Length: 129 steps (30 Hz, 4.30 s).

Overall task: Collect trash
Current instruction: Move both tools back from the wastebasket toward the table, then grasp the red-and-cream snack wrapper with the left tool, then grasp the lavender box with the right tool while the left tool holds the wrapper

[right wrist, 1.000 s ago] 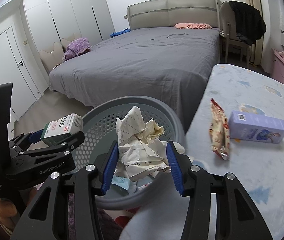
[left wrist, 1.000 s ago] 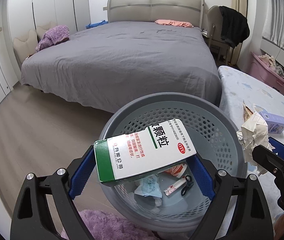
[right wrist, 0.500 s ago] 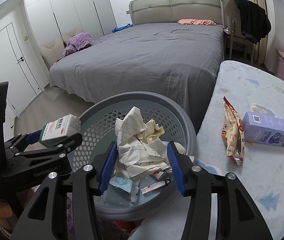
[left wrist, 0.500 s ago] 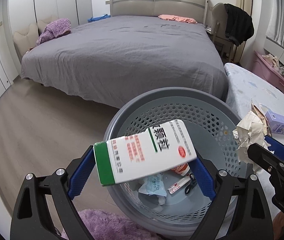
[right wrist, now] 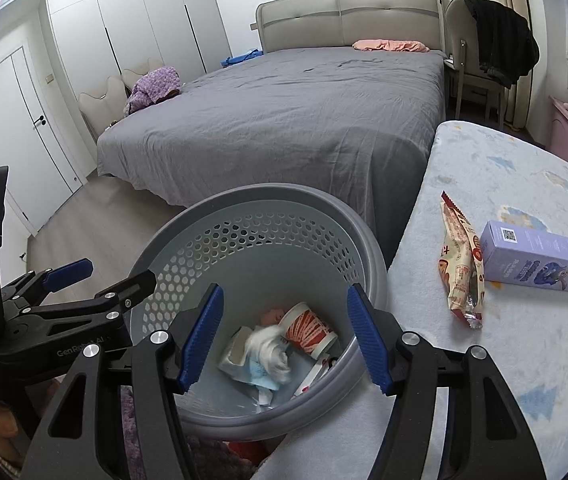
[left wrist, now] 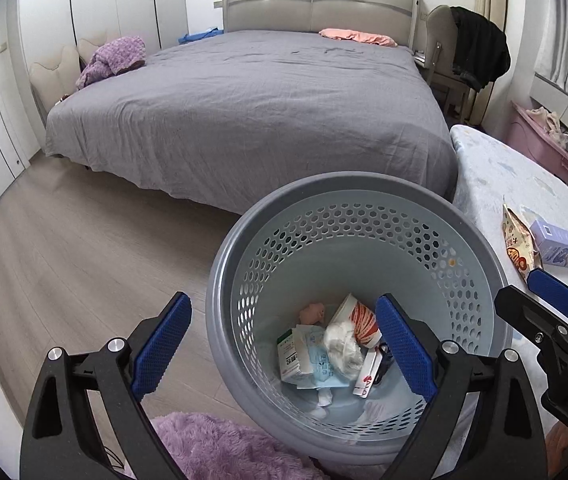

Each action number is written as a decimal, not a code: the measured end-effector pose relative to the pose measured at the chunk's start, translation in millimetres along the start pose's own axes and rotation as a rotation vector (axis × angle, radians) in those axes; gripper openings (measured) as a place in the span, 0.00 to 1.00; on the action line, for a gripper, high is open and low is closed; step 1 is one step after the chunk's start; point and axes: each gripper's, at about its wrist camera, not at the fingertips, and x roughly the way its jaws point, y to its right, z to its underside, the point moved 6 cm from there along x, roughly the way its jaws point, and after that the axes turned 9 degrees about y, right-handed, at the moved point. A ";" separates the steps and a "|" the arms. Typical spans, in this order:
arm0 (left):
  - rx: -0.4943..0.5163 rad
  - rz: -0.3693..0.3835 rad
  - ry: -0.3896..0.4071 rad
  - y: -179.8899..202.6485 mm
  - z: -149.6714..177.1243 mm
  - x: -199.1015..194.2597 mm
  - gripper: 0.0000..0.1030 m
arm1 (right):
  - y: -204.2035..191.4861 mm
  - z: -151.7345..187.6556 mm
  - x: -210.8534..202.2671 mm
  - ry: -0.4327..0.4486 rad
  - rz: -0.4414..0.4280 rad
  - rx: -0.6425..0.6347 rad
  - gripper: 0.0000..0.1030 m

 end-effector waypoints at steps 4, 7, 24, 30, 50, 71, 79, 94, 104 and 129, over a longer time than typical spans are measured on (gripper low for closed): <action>0.001 -0.001 -0.002 0.5 1.2 -4.3 0.89 | 1.8 -0.1 -2.6 0.004 0.001 0.008 0.60; 0.004 -0.001 0.001 1.0 0.9 -6.6 0.89 | 3.0 -0.1 -5.6 0.009 0.001 0.015 0.60; 0.037 0.020 0.020 20.7 -2.5 -27.3 0.89 | 22.4 -1.4 -34.4 0.052 0.026 0.058 0.60; 0.069 0.038 0.027 40.7 -4.7 -34.7 0.89 | 42.2 2.9 -48.1 0.069 0.043 0.091 0.60; 0.164 0.163 0.000 167.8 1.1 -28.5 0.90 | 175.9 44.0 -116.3 0.120 0.201 0.261 0.60; 0.316 0.163 -0.044 259.2 -5.1 41.7 0.90 | 219.1 69.1 -133.4 0.103 0.177 0.340 0.60; 0.301 0.184 -0.057 268.1 -6.1 59.3 0.90 | 223.4 72.0 -130.1 0.092 0.177 0.348 0.60; 0.273 0.286 -0.135 268.9 0.7 68.3 0.27 | 220.3 74.8 -118.0 0.057 0.179 0.344 0.60; 0.267 0.266 -0.050 252.9 -17.9 41.9 0.27 | 228.5 54.4 -121.0 0.068 0.206 0.267 0.60; 0.242 0.246 0.005 251.9 -31.8 27.7 0.27 | 302.6 3.6 -34.3 -0.068 0.033 -0.141 0.64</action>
